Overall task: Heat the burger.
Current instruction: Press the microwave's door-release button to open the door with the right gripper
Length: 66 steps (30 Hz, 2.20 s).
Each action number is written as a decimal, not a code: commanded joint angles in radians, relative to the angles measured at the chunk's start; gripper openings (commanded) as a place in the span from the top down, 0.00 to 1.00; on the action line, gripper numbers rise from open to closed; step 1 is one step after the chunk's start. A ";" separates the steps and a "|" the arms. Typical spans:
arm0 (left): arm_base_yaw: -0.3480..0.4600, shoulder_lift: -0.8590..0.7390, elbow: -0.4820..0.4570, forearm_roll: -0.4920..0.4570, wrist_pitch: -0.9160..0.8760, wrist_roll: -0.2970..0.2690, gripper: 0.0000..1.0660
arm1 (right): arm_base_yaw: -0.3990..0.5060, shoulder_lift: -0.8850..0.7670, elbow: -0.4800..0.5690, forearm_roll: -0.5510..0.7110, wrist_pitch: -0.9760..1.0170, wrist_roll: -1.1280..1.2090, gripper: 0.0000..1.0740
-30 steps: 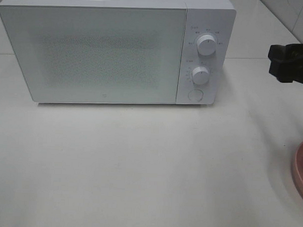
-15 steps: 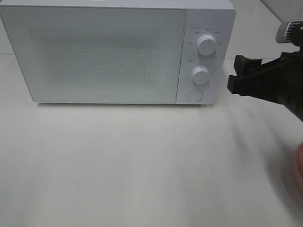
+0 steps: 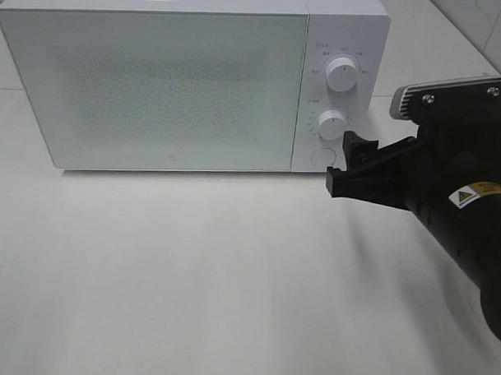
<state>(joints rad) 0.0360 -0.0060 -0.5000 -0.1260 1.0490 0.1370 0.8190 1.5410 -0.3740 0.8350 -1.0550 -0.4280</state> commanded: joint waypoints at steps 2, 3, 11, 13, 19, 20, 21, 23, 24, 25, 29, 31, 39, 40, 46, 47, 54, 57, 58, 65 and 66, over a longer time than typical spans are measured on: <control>0.001 -0.023 0.003 0.000 -0.011 0.001 0.06 | 0.039 0.026 0.002 0.005 -0.022 0.036 0.30; 0.001 -0.023 0.003 0.000 -0.011 0.001 0.06 | 0.059 0.041 0.002 0.005 -0.022 0.056 0.30; 0.001 -0.023 0.003 0.000 -0.011 0.001 0.06 | 0.062 0.069 0.002 0.004 -0.075 0.240 0.30; 0.001 -0.023 0.003 0.000 -0.011 0.001 0.06 | 0.062 0.069 0.002 0.004 -0.079 0.285 0.30; 0.001 -0.023 0.003 0.000 -0.011 0.001 0.06 | 0.062 0.069 0.002 0.001 -0.090 0.647 0.41; 0.001 -0.023 0.003 0.000 -0.011 0.001 0.06 | 0.062 0.069 0.002 0.001 -0.090 0.704 0.44; 0.001 -0.023 0.003 0.000 -0.011 0.001 0.06 | 0.062 0.069 0.002 0.001 -0.090 0.704 0.44; 0.001 -0.023 0.003 0.000 -0.011 0.001 0.06 | 0.062 0.069 0.002 0.001 -0.090 0.860 0.53; 0.001 -0.023 0.003 0.000 -0.011 0.001 0.06 | 0.062 0.069 0.002 0.001 -0.090 0.860 0.53; 0.001 -0.023 0.003 0.000 -0.011 0.001 0.06 | 0.062 0.069 0.002 0.001 -0.090 0.973 0.62; 0.001 -0.023 0.003 0.000 -0.011 0.001 0.06 | 0.062 0.069 0.002 0.001 -0.090 1.111 0.72; 0.001 -0.023 0.003 0.000 -0.011 0.001 0.06 | 0.062 0.069 0.002 -0.001 -0.082 1.246 0.81; 0.001 -0.023 0.003 0.000 -0.011 0.001 0.06 | 0.062 0.069 0.002 -0.008 -0.027 1.519 0.99; 0.001 -0.023 0.003 0.000 -0.011 0.001 0.06 | 0.062 0.069 0.002 -0.008 -0.027 1.519 0.99; 0.001 -0.023 0.003 0.000 -0.011 0.001 0.06 | 0.055 0.074 0.002 -0.022 -0.009 1.550 1.00; 0.001 -0.023 0.003 0.000 -0.011 0.001 0.06 | 0.055 0.079 0.002 -0.022 -0.010 1.555 1.00; 0.001 -0.023 0.003 0.000 -0.011 0.001 0.06 | 0.055 0.144 -0.009 -0.022 -0.007 1.610 1.00; 0.001 -0.023 0.003 0.000 -0.011 0.001 0.06 | 0.055 0.178 -0.032 -0.046 -0.007 1.612 1.00; 0.001 -0.023 0.003 0.000 -0.011 0.001 0.06 | 0.035 0.199 -0.048 -0.087 -0.005 1.624 1.00; 0.001 -0.023 0.003 0.000 -0.011 0.001 0.06 | -0.074 0.263 -0.112 -0.239 0.043 1.704 1.00; 0.001 -0.023 0.003 0.000 -0.011 0.001 0.06 | -0.101 0.285 -0.132 -0.271 0.053 1.715 1.00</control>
<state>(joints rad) 0.0360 -0.0060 -0.5000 -0.1260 1.0490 0.1380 0.7530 1.8020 -0.4780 0.6310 -1.0250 1.2630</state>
